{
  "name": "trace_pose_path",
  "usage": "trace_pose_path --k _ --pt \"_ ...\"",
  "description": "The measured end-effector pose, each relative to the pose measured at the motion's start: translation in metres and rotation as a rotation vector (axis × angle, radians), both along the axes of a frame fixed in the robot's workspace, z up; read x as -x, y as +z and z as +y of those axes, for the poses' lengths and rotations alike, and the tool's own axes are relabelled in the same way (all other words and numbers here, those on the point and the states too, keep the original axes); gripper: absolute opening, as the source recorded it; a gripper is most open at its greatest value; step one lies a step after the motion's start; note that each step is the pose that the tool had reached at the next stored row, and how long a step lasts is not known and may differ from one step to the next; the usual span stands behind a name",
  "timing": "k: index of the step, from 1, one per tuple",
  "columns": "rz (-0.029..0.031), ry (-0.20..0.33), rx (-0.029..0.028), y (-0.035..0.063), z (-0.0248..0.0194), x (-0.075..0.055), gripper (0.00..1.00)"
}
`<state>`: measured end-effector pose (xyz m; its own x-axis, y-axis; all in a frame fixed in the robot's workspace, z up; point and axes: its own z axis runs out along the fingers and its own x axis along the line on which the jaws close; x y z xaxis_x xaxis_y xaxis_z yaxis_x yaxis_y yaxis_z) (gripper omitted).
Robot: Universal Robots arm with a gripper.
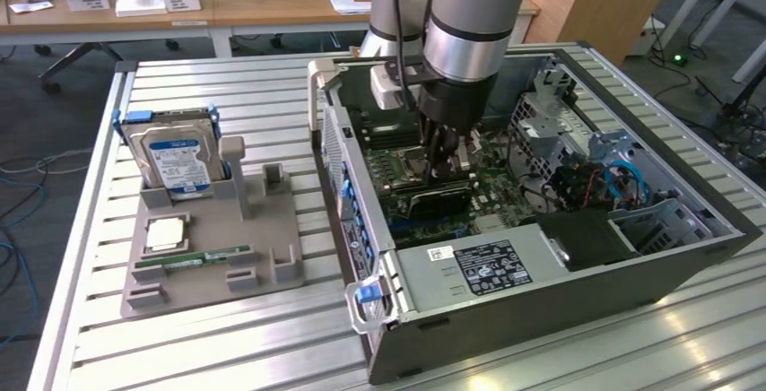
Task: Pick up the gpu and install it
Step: 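Press down on the gpu until it lock into place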
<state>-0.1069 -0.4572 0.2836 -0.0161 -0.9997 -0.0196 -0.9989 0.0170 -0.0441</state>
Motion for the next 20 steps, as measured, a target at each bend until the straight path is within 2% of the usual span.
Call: trace_pose_path --k 4,10,20 --pt "0.0001 -0.001 0.0002 -0.0035 0.0007 0.000 0.11" --pt "-0.0001 -0.007 -0.0001 -0.0110 0.0071 0.000 0.11" --pt "-0.0002 -0.011 0.0001 -0.0151 0.0073 0.000 0.11"
